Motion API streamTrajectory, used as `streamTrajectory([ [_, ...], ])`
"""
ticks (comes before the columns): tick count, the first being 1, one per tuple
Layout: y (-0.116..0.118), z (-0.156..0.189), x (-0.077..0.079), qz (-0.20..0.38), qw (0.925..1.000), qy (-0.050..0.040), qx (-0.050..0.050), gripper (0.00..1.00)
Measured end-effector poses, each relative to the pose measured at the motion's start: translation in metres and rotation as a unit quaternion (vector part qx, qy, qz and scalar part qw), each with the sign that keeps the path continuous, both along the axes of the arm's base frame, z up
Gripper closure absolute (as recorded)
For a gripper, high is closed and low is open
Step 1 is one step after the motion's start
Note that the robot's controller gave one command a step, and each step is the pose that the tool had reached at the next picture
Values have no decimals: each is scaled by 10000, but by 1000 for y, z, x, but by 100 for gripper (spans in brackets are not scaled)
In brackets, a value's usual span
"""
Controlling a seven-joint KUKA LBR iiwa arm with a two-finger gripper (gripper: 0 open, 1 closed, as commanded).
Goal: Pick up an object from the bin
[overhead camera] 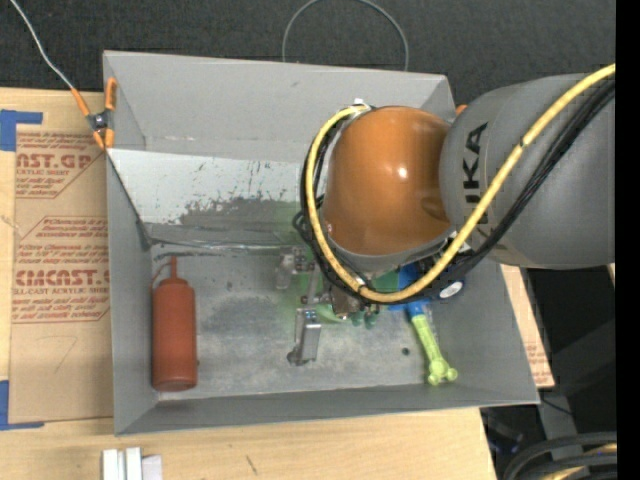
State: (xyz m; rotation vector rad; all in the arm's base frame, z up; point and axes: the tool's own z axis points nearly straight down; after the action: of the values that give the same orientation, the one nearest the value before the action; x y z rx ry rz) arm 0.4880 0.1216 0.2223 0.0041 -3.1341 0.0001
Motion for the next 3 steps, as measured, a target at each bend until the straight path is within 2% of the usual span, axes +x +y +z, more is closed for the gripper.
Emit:
streamTrajectory([
  [1,-1,4,2,-11,10000,-41,6,0],
  [2,-2,-67,3,57,10000,23,2,0],
  [3,-56,-23,33,263,9996,-52,7,0],
])
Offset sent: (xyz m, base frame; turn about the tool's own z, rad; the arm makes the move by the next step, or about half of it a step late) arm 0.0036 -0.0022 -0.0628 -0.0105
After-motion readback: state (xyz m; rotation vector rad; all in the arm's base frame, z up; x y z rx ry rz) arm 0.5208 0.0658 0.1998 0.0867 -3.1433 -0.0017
